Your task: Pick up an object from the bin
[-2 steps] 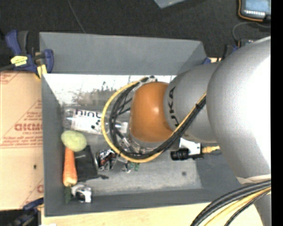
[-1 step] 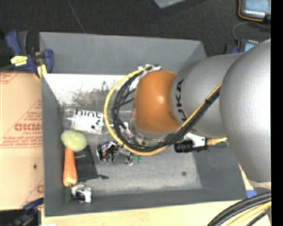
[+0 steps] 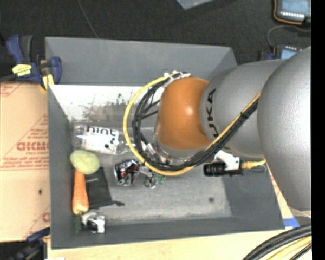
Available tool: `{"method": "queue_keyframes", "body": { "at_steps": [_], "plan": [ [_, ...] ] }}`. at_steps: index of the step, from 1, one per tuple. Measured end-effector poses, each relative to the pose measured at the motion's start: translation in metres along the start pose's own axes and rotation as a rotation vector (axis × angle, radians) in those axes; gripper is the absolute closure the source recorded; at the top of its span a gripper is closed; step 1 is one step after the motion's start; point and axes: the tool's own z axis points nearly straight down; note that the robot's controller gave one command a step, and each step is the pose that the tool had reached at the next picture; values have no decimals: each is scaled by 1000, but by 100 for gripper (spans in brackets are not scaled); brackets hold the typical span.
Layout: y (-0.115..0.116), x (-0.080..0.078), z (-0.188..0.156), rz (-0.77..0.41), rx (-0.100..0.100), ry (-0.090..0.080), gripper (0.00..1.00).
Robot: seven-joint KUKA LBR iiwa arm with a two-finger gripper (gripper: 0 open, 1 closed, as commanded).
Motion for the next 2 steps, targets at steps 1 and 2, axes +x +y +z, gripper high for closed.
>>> {"method": "queue_keyframes", "body": {
  "at_steps": [1, 2],
  "plan": [
    [12, -23, -6, 31, 1, 1, 100],
    [26, -29, -14, 40, -2, -4, 100]
  ]
}}
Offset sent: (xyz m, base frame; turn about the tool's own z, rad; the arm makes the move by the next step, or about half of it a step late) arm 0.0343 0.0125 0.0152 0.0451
